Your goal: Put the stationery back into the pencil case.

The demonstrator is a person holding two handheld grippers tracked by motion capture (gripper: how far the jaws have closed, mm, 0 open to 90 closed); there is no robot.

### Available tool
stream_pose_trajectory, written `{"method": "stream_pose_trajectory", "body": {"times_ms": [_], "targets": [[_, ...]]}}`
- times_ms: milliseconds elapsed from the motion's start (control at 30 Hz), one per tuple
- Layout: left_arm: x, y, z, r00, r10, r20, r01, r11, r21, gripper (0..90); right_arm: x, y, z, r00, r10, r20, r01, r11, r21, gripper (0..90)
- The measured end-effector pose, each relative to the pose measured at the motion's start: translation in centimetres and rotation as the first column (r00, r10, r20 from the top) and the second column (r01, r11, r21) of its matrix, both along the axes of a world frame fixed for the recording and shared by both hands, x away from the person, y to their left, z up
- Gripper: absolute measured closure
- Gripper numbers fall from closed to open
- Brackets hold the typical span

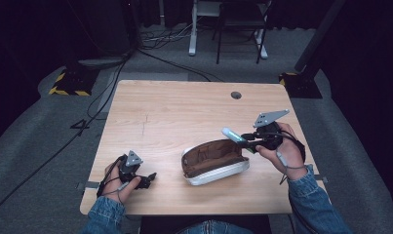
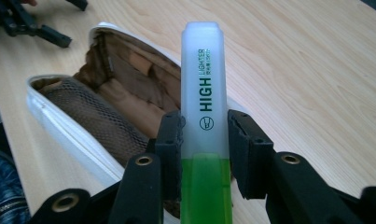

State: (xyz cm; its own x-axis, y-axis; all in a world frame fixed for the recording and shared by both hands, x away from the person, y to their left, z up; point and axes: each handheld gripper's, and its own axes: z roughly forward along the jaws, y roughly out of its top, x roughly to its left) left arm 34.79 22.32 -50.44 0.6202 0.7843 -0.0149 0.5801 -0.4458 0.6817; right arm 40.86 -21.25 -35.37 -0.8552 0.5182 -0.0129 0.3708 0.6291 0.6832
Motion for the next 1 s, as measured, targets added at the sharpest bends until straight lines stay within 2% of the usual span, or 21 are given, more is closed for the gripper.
{"method": "stream_pose_trajectory", "body": {"times_ms": [200, 367, 533, 600, 933, 1000], "targets": [[0.0, 0.0, 0.0, 1.0, 0.0, 0.0, 0.0, 1.0, 0.0, 9.6, -0.5, 1.0, 0.0, 0.9984, 0.055, -0.01, -0.055, 0.998, -0.003, 67.2], [0.0, 0.0, 0.0, 1.0, -0.001, 0.001, 0.001, 1.0, 0.001, 9.6, -0.9, 2.3, -0.3, 0.9939, 0.109, -0.02, -0.109, 0.994, -0.014, 67.1], [0.0, 0.0, 0.0, 1.0, 0.0, 0.003, 0.0, 1.0, 0.001, 9.6, -1.2, 3.0, -0.5, 0.9899, 0.139, -0.028, -0.14, 0.99, -0.024, 67.1], [0.0, 0.0, 0.0, 1.0, 0.0, 0.0, 0.0, 1.0, 0.0, 9.6, -1.3, 3.7, -0.7, 0.9852, 0.169, -0.03, -0.17, 0.985, -0.038, 67.2], [0.0, 0.0, 0.0, 1.0, 0.0, 0.0, 0.0, 1.0, 0.001, 9.6, -1.4, 5.1, -1.5, 0.9749, 0.217, -0.047, -0.22, 0.973, -0.065, 67.1], [0.0, 0.0, 0.0, 1.0, 0.0, 0.0, 0.0, 1.0, 0.0, 9.6, -1.3, 5.4, -1.8, 0.9694, 0.239, -0.057, -0.242, 0.968, -0.067, 67.1]]}}
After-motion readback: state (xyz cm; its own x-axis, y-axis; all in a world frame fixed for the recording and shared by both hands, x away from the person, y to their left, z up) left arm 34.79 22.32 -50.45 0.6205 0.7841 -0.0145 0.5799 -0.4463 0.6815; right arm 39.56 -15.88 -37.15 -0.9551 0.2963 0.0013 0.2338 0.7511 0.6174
